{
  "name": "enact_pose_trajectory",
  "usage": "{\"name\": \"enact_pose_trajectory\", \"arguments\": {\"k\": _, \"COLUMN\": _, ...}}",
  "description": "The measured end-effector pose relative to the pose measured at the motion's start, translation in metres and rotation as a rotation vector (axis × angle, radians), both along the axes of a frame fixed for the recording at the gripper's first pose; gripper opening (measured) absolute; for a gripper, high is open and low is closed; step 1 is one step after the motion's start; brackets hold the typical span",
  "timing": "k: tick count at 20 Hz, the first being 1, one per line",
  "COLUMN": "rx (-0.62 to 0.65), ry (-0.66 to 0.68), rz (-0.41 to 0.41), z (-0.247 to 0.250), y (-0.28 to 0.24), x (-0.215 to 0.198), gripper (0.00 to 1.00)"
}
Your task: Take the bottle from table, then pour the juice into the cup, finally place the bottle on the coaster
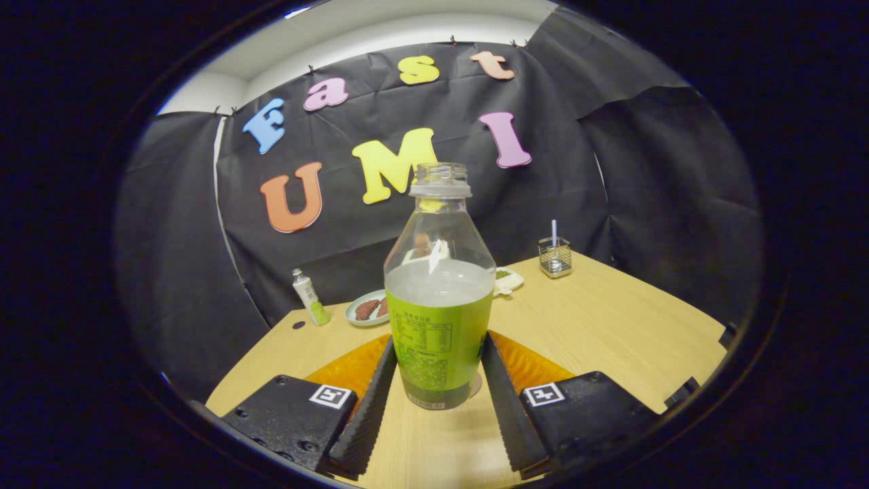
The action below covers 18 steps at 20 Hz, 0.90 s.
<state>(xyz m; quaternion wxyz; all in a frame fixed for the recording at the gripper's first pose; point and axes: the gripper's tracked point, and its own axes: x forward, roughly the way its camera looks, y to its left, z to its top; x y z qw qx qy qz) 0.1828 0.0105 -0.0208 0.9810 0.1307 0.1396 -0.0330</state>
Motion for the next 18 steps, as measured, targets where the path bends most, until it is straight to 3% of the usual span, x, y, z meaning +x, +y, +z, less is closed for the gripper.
{"name": "enact_pose_trajectory", "arguments": {"k": 6, "rx": -0.154, "ry": 0.012, "rz": -0.025, "z": -0.021, "y": 0.0, "x": 0.038, "gripper": 0.78}}
{"name": "enact_pose_trajectory", "arguments": {"k": 18, "rx": -0.214, "ry": 0.089, "rz": 0.019, "z": -0.088, "y": 0.009, "x": 0.083, "gripper": 0.78}}
